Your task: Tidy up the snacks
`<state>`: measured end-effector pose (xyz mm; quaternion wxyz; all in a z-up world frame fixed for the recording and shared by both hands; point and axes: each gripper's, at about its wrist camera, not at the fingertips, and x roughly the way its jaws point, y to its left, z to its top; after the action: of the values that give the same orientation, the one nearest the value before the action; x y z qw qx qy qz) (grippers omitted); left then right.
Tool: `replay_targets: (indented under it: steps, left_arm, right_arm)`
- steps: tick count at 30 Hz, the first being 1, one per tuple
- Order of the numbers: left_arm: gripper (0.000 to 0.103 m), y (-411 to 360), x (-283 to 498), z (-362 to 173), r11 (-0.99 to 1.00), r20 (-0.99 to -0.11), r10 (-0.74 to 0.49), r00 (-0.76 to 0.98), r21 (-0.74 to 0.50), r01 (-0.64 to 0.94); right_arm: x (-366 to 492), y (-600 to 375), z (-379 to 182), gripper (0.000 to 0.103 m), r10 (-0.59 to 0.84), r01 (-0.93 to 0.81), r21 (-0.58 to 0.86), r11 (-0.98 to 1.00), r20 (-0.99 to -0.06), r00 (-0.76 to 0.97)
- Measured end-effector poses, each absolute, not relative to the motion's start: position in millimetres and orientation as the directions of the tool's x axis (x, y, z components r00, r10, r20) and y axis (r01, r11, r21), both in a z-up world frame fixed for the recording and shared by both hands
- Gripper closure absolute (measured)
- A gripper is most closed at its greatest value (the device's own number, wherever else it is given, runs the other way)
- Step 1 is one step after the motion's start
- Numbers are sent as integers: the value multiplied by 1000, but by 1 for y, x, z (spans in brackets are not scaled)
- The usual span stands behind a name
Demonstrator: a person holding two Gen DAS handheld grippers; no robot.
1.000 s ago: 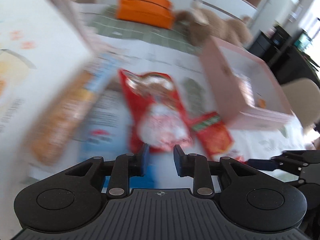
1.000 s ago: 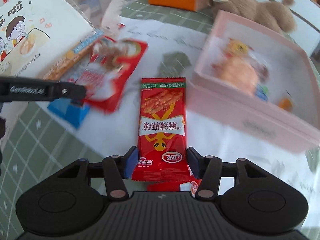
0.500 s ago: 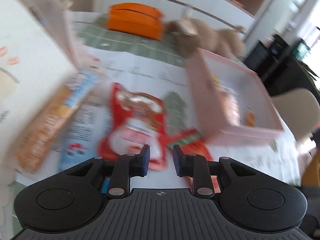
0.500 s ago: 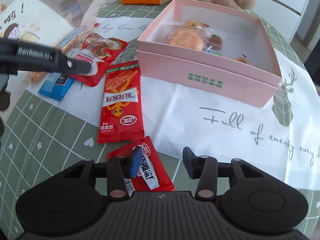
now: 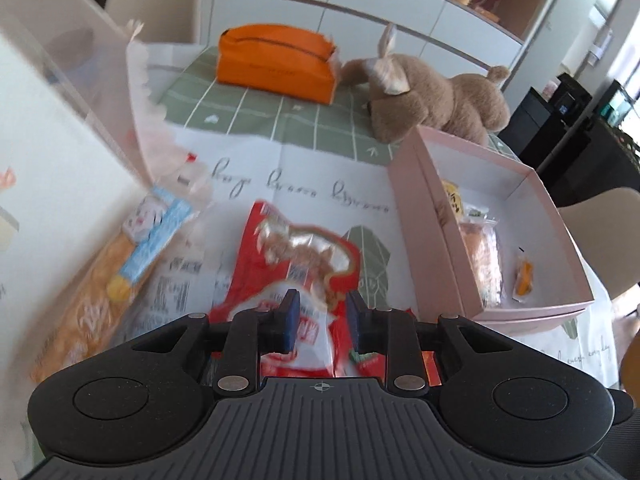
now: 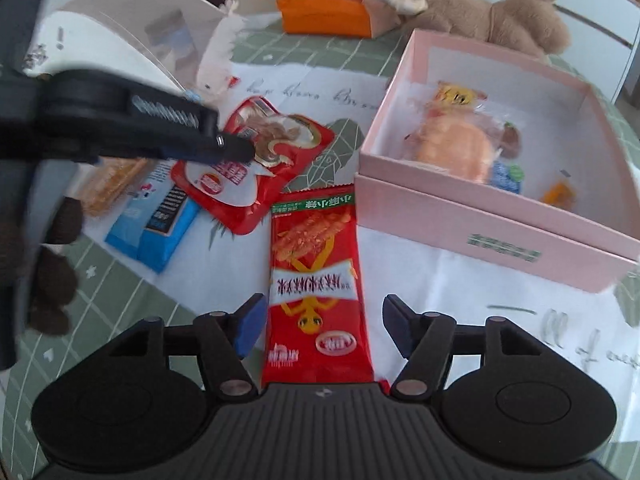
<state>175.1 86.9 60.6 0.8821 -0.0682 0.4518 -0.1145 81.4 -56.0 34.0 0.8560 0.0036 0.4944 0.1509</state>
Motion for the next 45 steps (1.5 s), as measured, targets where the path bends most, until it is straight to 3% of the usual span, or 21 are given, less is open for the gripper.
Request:
replay_targets:
  steps: [2,3,8,11,15,20,24,27,30,31,34,37,45]
  left_arm:
    - [74,83,184,60,968,-783,-250,569,-193,161]
    - [74,81,188,59,970,-785,-242,571,-178,167]
    - [74,71,210,47,971,-799,-199,567,-82,224]
    - [75,64,196,49,951,-802,-217,556,-43,308]
    - [80,56,165,42,915,-830,-283,481,-82,395]
    - [80,62,138,37,912,-834,-308,457,-123,391]
    - [80,79,144,54,934,-807,-302,507,-145,326]
    - [80,92,160,68,955,-771,-273,576,-145,260]
    - [79,96,188,72,967,-768,-241,594,-136,216]
    - [79,96,198,69,969,-773,-233,590,-132,209]
    - [79,92,226,50,974,-797,-213,565,-125,191]
    - [76,90,225,40,964,-795,-240,558,-129,232]
    - [74,76,164,33,929,-800,-334,498,-193,314]
  right_arm:
    - [84,-53,30,45,249,-258,138,956,-845,473]
    - [83,-51,31,55,240,-267,123,956,-849,470]
    - [71,-58,37,67,226,-278,104,955,-862,454]
    - [62,-70,38,68,205,-271,88,958,-873,442]
    - [55,-90,37,68,172,-237,70,969,-879,444]
    - [48,-106,43,67,225,-225,134,965,-863,452]
    - [50,-95,51,41,277,-282,149,948,-825,492]
    - [68,-76,45,39,291,-294,156,943,-815,501]
    - [89,-62,30,40,287,-246,188,951,-832,475]
    - [90,-58,29,52,275,-238,177,955,-831,484]
    - [78,-46,32,60,219,-279,84,957,-837,502]
    - [66,-56,34,65,252,-293,126,948,-859,446]
    - [68,-110,34,67,222,-220,133,966,-863,454]
